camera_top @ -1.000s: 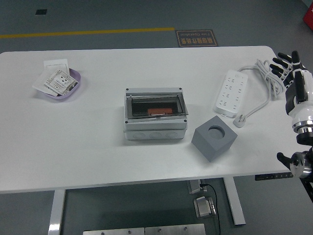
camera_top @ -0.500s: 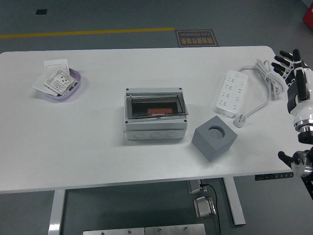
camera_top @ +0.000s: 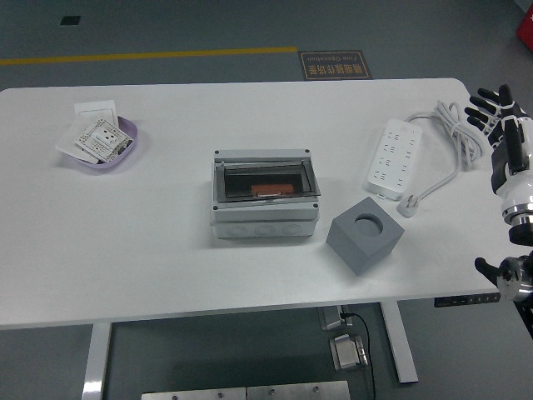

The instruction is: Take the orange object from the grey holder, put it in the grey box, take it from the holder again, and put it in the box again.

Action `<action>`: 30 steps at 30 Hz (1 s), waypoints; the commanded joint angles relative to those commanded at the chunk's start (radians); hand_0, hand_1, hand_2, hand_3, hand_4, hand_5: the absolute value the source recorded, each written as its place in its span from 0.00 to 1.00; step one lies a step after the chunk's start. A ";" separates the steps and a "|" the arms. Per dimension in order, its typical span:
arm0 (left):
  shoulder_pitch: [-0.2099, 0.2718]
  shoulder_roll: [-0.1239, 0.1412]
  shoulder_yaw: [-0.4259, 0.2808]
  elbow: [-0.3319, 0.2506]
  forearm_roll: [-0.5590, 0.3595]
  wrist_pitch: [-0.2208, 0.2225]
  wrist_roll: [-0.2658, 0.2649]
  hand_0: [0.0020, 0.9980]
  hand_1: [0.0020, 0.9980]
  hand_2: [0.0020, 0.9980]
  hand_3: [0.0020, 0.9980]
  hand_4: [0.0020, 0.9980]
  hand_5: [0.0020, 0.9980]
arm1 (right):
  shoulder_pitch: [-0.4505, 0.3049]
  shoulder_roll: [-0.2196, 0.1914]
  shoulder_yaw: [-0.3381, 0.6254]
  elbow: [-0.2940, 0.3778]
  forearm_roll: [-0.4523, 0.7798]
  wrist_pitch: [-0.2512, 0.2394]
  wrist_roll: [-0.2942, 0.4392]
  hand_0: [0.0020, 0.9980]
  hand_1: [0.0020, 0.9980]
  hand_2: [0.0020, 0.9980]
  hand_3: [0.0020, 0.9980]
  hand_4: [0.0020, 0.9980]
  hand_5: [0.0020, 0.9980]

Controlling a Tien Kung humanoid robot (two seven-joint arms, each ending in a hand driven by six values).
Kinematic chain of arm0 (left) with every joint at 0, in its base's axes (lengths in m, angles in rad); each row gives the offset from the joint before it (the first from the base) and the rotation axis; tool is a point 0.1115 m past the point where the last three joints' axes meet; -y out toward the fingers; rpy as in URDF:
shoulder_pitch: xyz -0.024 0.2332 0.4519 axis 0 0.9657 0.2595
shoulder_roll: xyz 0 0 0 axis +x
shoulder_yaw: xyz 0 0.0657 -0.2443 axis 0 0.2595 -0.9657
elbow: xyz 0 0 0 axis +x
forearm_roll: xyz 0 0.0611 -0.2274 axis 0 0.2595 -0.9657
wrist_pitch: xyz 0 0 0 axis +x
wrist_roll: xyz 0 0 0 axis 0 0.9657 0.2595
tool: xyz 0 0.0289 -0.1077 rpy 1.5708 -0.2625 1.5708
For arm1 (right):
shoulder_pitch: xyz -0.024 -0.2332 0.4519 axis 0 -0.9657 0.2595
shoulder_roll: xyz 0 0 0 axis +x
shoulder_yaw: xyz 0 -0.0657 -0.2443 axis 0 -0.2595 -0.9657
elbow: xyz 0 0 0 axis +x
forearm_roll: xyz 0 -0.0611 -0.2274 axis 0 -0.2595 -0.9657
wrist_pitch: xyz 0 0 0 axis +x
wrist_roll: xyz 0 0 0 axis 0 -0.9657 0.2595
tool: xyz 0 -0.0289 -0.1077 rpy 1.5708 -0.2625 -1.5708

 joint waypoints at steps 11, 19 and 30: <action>0.001 0.001 -0.007 0.000 0.007 0.000 0.005 0.65 0.69 0.60 0.60 0.58 0.15 | 0.002 0.000 -0.002 0.004 -0.004 0.000 -0.004 0.78 0.70 0.71 0.69 0.95 0.83; -0.004 -0.004 -0.006 0.000 0.005 -0.001 0.007 0.65 0.69 0.60 0.60 0.58 0.15 | 0.006 0.003 -0.014 0.002 -0.009 0.005 -0.008 0.78 0.70 0.71 0.69 0.94 0.83; -0.001 -0.008 -0.043 0.000 0.044 0.000 0.010 0.65 0.69 0.60 0.60 0.58 0.16 | 0.001 0.001 -0.020 0.006 -0.011 0.005 -0.009 0.78 0.70 0.70 0.69 0.94 0.82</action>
